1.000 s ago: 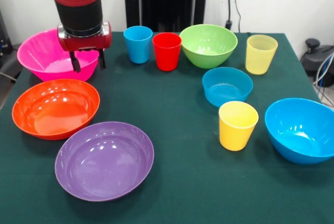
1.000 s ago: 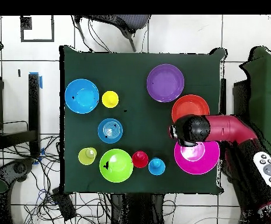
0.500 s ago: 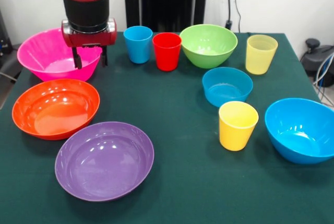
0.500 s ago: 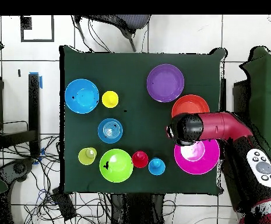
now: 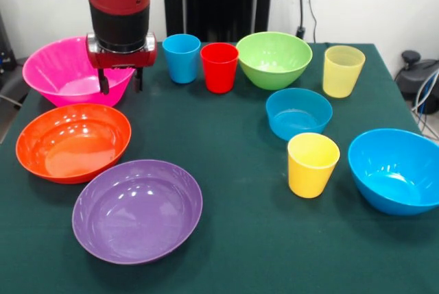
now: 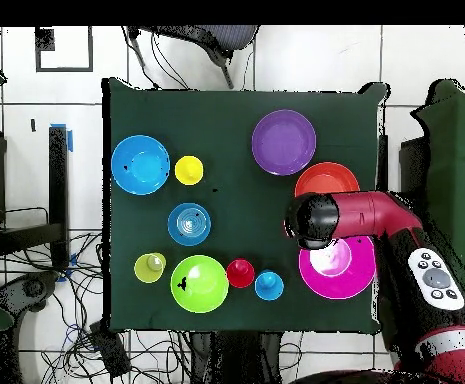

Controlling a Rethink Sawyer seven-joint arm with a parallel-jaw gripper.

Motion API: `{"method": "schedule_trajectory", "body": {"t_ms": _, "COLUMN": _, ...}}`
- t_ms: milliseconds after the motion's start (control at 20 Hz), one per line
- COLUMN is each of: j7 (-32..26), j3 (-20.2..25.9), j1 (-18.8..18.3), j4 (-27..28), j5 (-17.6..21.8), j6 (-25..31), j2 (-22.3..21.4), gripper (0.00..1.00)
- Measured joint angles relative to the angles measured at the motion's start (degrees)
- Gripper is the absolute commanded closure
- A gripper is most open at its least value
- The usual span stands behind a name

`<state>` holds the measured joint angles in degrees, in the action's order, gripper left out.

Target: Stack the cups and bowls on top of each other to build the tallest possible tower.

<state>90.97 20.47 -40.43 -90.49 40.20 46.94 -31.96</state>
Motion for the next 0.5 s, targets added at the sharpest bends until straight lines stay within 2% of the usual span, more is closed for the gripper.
{"method": "schedule_trajectory", "body": {"t_ms": 400, "j7": 0.07, "j3": -5.06, "j1": 2.87, "j4": 3.65, "j5": -0.02, "j6": -0.02, "j2": 3.81, "gripper": 0.0}}
{"method": "schedule_trajectory", "body": {"t_ms": 500, "j7": 0.31, "j3": -7.43, "j1": 4.51, "j4": 4.81, "j5": -0.02, "j6": -0.04, "j2": 4.67, "gripper": 0.0}}
